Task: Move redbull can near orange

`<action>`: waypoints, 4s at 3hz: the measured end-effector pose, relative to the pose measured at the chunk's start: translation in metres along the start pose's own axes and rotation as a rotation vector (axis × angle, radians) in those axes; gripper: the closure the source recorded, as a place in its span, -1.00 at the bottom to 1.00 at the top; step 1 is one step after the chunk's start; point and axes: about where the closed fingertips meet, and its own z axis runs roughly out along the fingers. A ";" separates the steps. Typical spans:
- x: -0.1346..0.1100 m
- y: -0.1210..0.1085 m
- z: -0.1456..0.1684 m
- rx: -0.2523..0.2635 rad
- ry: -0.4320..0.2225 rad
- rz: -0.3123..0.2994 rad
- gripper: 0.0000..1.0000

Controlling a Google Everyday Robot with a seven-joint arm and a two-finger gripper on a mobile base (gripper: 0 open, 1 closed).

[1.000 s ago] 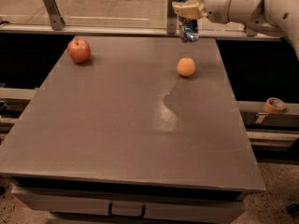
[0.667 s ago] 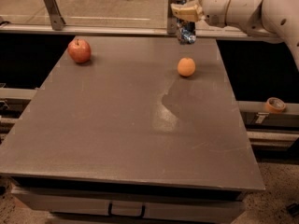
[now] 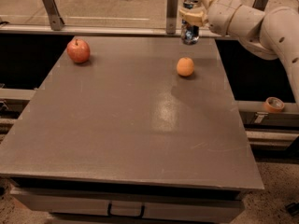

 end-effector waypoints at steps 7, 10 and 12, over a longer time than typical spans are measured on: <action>0.067 0.035 -0.074 -0.143 -0.108 0.008 -0.28; 0.069 0.045 -0.082 -0.137 -0.080 0.023 -1.00; 0.069 0.040 -0.079 -0.135 -0.065 0.009 -1.00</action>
Offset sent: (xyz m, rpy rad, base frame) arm -0.0084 -0.0664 -0.0462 -0.1017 -0.0478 0.0652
